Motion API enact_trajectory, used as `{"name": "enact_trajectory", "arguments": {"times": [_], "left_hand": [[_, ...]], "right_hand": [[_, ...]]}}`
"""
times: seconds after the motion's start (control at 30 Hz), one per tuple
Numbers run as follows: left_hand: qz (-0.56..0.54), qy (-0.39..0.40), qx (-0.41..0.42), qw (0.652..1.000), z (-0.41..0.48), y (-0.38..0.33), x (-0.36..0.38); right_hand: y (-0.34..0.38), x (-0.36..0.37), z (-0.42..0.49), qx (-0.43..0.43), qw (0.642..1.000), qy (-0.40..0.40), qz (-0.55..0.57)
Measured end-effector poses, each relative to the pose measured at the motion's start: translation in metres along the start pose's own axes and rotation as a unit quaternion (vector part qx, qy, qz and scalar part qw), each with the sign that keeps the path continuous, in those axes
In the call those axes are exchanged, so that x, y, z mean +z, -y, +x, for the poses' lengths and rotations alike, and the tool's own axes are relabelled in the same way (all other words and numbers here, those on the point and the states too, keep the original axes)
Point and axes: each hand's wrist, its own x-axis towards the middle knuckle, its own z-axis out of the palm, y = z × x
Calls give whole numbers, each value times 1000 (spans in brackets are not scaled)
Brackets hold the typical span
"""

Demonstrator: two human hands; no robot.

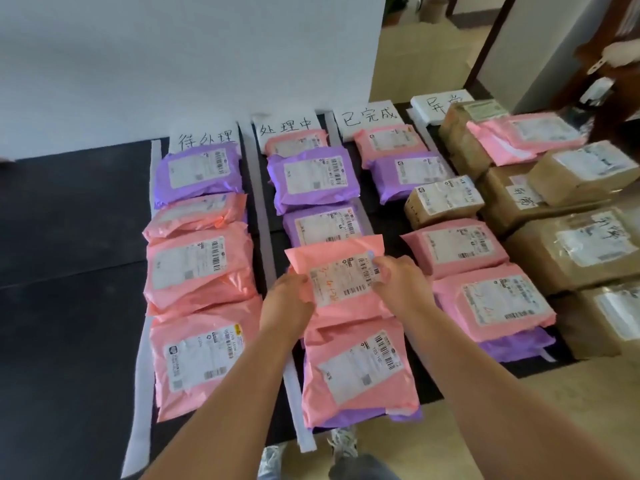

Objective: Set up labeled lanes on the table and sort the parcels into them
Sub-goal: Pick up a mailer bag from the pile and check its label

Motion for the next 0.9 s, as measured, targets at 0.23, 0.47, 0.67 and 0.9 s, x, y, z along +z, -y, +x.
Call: {"name": "enact_trajectory", "arguments": {"times": [0.23,0.47,0.67,0.9], "left_hand": [[16,-17,4,1000,-10,1,15],[-44,-71,10,996,-22,-5,2],[-76,-146,31,986,-46,-8,-23],[-123,-230,4,965,-87,21,-69]], "right_hand": [[-5,1,3,-14,999,30,-10],[3,-13,-5,-29,999,-33,21],[33,-24,-20,-75,994,-46,59],[101,-18,-56,-158,983,-53,76]]}}
